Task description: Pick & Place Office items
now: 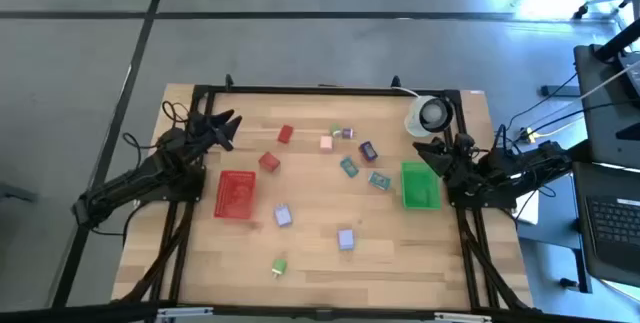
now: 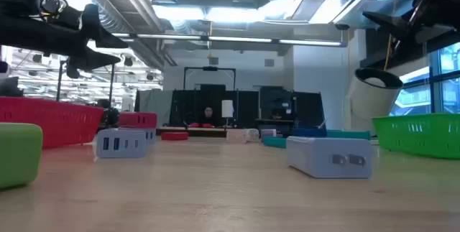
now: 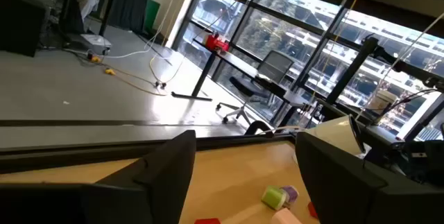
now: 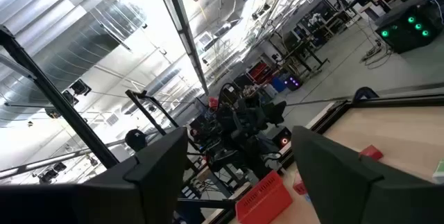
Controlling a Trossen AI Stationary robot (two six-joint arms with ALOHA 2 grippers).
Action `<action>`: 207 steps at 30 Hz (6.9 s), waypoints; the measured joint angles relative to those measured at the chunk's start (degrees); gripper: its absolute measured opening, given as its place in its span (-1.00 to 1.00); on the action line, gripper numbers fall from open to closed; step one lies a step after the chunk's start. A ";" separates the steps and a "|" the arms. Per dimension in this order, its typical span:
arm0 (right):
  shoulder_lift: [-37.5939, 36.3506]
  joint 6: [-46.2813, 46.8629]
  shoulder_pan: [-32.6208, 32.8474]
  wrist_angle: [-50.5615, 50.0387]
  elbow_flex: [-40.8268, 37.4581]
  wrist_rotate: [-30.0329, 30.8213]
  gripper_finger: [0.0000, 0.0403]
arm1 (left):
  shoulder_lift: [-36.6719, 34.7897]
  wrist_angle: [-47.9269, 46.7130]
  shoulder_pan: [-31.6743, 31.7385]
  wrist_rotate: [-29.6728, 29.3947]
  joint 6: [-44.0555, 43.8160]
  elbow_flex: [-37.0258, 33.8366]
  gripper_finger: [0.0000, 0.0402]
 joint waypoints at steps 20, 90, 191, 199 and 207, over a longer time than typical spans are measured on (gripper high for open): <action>0.00 -0.01 -0.02 0.00 0.00 0.00 0.30 | 0.01 0.00 0.01 -0.01 0.02 0.00 0.22; -0.02 -18.00 -0.27 -1.31 0.00 41.93 0.30 | 0.04 6.67 0.01 -20.15 -19.63 -0.01 0.22; 49.59 -29.57 -18.73 2.54 29.44 16.28 0.30 | 98.78 -11.69 -6.31 -1.81 -3.05 45.37 0.50; 49.59 -29.69 -18.73 1.31 29.44 16.31 0.30 | 99.10 -11.70 -6.91 -3.49 -3.04 45.43 0.28; 49.59 -29.65 -18.73 0.44 29.44 16.31 0.30 | 99.10 -11.69 -6.94 -4.76 -3.04 45.43 -0.25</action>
